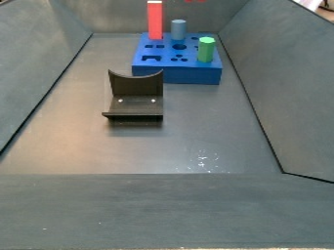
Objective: Pick up the square-circle object. Move up. Place the square-circle object on the fixture. Regrasp the square-circle object. Move to above the board. Insert the square-circle object.
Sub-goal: Insert the square-circle object.
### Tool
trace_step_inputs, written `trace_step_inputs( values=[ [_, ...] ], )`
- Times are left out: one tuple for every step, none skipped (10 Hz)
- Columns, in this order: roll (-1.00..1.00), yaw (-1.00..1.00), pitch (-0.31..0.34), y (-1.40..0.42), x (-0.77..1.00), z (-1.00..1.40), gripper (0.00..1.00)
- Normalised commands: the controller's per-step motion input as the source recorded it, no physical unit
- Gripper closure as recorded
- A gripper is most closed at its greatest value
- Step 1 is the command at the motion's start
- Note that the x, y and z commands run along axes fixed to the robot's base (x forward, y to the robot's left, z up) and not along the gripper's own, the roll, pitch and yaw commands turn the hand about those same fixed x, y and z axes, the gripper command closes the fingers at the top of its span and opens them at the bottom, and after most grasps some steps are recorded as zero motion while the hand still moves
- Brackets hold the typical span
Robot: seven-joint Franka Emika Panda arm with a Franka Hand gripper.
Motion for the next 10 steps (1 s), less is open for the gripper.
trace_step_inputs(
  values=[
    [0.00, 0.00, -0.013, 0.00, 0.00, -0.01, 1.00],
    [0.00, 0.10, -0.104, -0.27, 0.00, -0.59, 1.00],
    [0.00, 0.17, -0.084, -0.41, -0.08, -1.00, 1.00],
    [0.00, 0.19, -0.076, -0.46, -0.07, -1.00, 1.00],
    [-0.11, 0.17, -0.111, -0.21, 0.00, -0.44, 1.00],
    [-0.01, -0.01, 0.000, 0.00, 0.01, -0.13, 1.00],
    [-0.08, -0.06, 0.000, 0.08, 0.23, -0.60, 1.00],
    [-0.08, 0.00, -0.019, 0.14, 0.13, -0.83, 1.00],
    [-0.04, 0.00, 0.000, 0.07, 0.07, -0.13, 1.00],
    [-0.01, 0.00, 0.000, 0.00, 0.00, 0.00, 1.00]
  ],
)
